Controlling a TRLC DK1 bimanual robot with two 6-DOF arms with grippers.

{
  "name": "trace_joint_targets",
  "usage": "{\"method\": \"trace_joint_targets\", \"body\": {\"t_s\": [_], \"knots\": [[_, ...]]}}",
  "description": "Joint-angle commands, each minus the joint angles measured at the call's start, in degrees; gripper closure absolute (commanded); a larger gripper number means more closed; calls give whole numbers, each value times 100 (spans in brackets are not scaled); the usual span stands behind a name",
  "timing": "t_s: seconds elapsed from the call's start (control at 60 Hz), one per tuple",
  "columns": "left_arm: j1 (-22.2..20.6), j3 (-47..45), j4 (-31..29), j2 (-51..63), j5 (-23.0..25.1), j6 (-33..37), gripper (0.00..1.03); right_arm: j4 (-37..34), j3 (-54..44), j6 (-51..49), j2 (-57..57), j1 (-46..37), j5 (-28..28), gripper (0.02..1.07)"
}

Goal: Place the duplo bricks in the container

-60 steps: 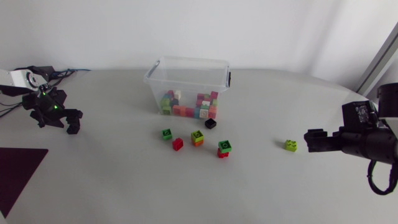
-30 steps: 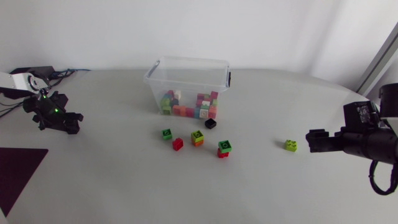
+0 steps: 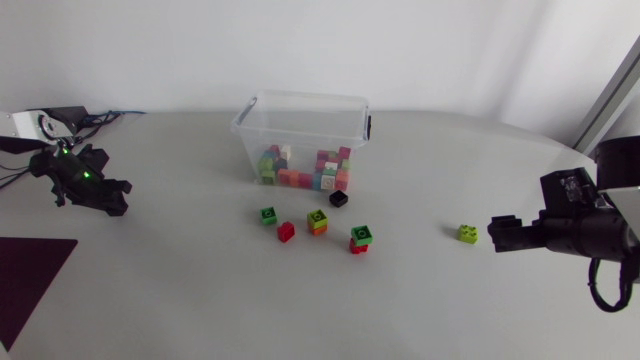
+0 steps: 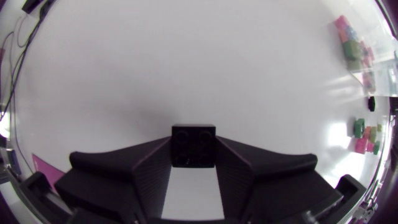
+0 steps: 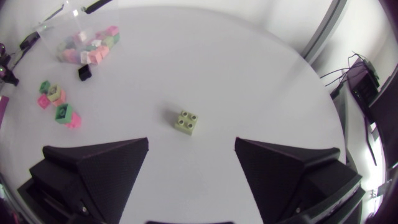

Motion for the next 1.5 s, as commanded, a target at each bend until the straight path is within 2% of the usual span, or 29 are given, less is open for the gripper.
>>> {"method": "trace_joint_targets", "body": {"t_s": [0.0, 0.167, 0.2, 0.283, 0.367, 0.5, 0.65, 0.833, 1.017, 1.183, 1.483], "knots": [[-118, -151, -169, -779, 235, 191, 67, -11, 276, -250, 404, -124, -18, 7], [-487, -379, -494, -1729, 578, 270, 67, -187, 680, -988, 1212, -299, -317, 7], [-637, -441, -512, -1957, 604, 244, 67, -258, 794, -1305, 1406, -422, -642, 7], [-953, -467, -608, -2282, 648, 182, 67, -345, 944, -2061, 1652, -537, -993, 7], [-1322, -397, -617, -2493, 675, -46, 67, -433, 1137, -2878, 1933, -607, -1011, 7], [-1832, -238, -617, -2616, 815, -345, 67, -1303, 1875, -3845, 2706, -853, -1178, 7], [-2315, 16, -556, -2555, 842, -653, 67, -1532, 2367, -4829, 3313, -958, -1222, 7], [-2807, 324, -169, -2414, 833, -1022, 66, -1971, 2737, -5506, 3875, -835, -1266, 7], [-3238, 1264, -28, -1746, 824, -1505, 66, -1980, 2868, -5805, 4227, -739, -1275, 7], [-3616, 2020, -28, -1096, 604, -1707, 66, -1892, 2877, -6095, 4376, -721, -1275, 7], [-3783, 2917, -28, -129, 446, -1830, 65, -1884, 2991, -6306, 4517, -774, -1266, 7]]}}
